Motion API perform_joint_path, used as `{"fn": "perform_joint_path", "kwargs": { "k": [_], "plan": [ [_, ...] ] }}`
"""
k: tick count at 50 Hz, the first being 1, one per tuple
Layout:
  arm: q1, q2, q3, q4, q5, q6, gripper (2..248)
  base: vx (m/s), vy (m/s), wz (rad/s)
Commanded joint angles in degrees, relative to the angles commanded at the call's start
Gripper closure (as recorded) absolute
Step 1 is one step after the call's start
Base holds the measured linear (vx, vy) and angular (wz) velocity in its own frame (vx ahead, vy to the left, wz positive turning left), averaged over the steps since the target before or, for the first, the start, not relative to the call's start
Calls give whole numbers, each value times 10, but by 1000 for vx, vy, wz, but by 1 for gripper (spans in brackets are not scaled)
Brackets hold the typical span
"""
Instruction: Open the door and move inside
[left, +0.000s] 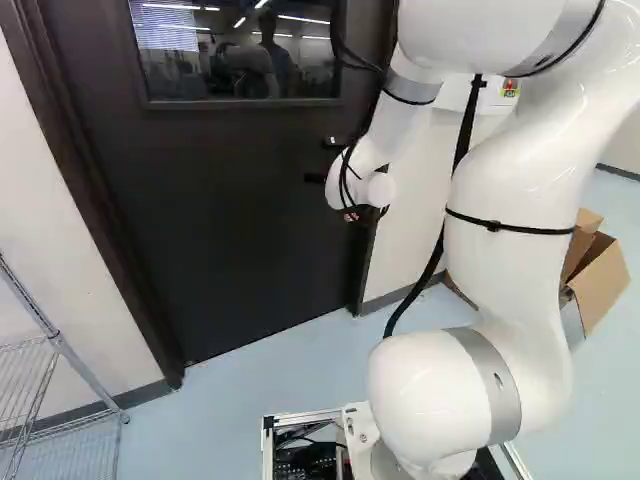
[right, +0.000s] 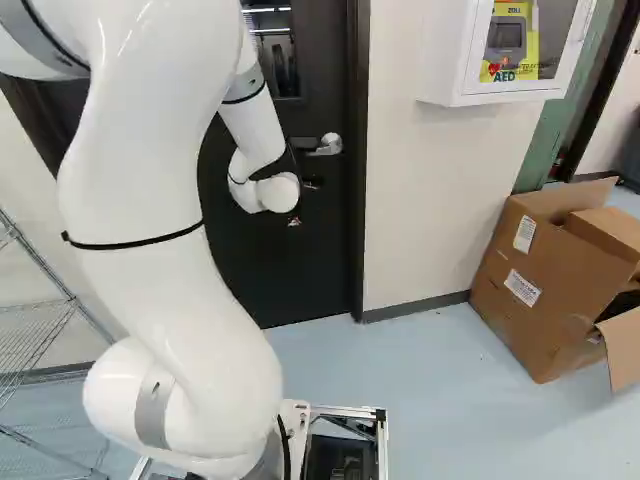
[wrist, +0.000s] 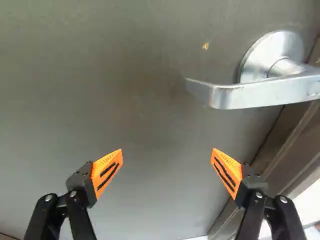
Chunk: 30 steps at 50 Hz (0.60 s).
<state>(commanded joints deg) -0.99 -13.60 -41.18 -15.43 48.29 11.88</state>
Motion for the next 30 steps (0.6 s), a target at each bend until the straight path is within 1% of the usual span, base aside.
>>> {"fn": "perform_joint_path", "kwargs": {
  "k": [19,30],
  "plan": [
    [0,40,18,0,0,0,3,0,0,0],
    [0,55,20,0,0,0,3,0,0,0]
  ]
}}
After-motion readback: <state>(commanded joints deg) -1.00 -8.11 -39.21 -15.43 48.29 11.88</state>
